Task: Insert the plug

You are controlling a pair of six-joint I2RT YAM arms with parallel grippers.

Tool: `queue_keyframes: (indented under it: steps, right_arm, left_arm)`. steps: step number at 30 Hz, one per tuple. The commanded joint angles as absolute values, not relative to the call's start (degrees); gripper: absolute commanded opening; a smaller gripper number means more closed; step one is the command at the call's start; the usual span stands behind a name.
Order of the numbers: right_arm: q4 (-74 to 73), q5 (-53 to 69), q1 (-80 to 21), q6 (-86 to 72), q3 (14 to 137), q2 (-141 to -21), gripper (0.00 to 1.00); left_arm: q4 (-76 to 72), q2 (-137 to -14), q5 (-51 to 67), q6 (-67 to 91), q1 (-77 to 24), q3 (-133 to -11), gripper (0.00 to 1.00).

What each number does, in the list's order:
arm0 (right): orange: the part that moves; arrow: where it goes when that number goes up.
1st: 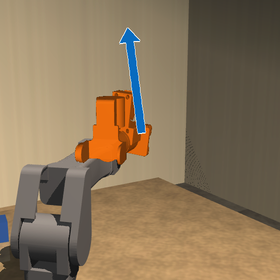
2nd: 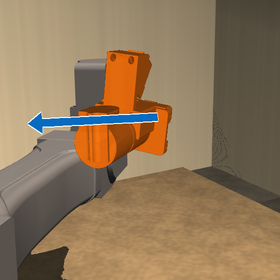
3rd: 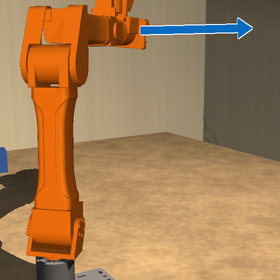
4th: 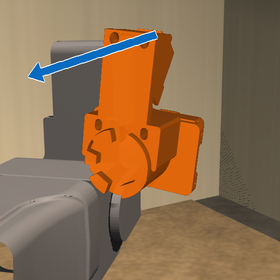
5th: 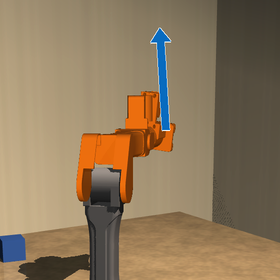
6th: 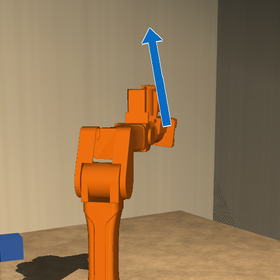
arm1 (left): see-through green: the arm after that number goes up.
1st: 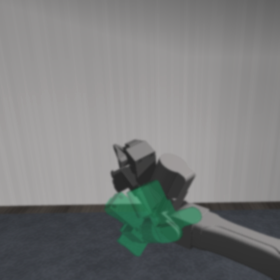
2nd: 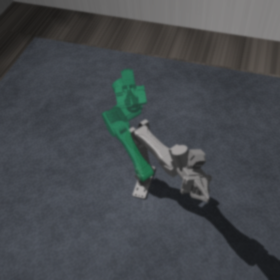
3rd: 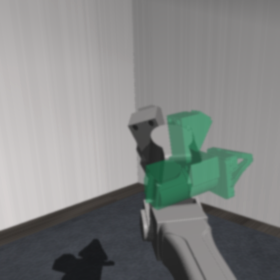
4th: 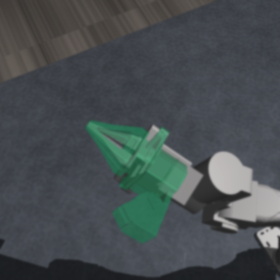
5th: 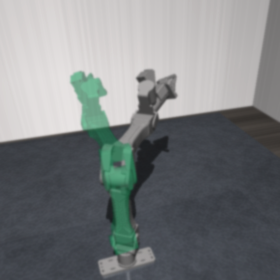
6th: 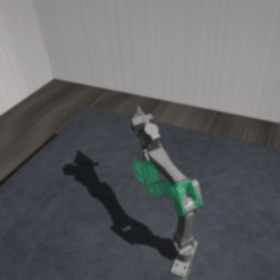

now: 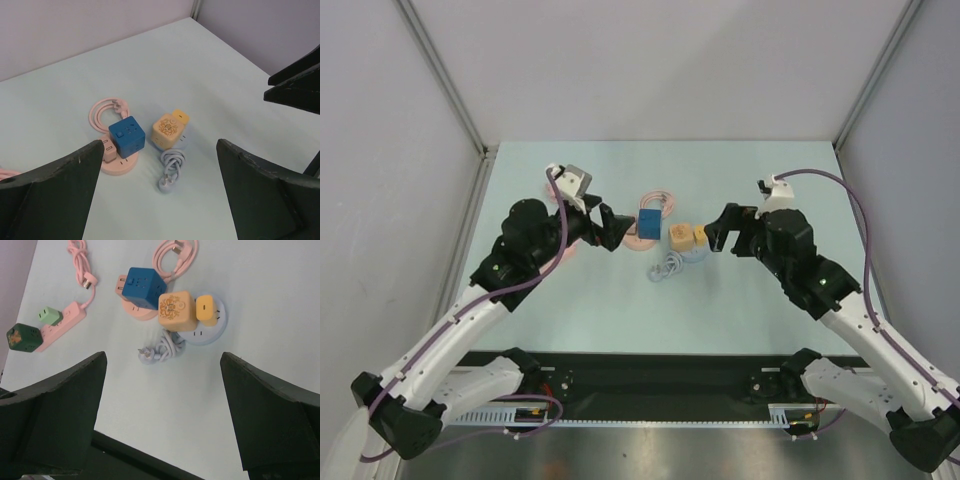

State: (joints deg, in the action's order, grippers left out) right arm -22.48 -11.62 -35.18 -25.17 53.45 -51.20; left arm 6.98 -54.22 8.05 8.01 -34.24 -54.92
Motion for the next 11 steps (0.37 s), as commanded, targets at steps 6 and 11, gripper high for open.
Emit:
queue_keyframes:
  steps: [6, 11]
  right_arm:
    - [-22.59, -13.19, -32.43, -23.03, 58.1, -50.18, 1.0]
    - [-22.06, -11.95, -31.91, -23.73, 57.13, -50.63, 1.0]
  left_arm:
    - [3.6, -52.12, 6.94, 5.89, -34.45, -53.96, 1.0]
    - [3.52, -52.3, 6.33, 5.36, -34.45, -53.79, 1.0]
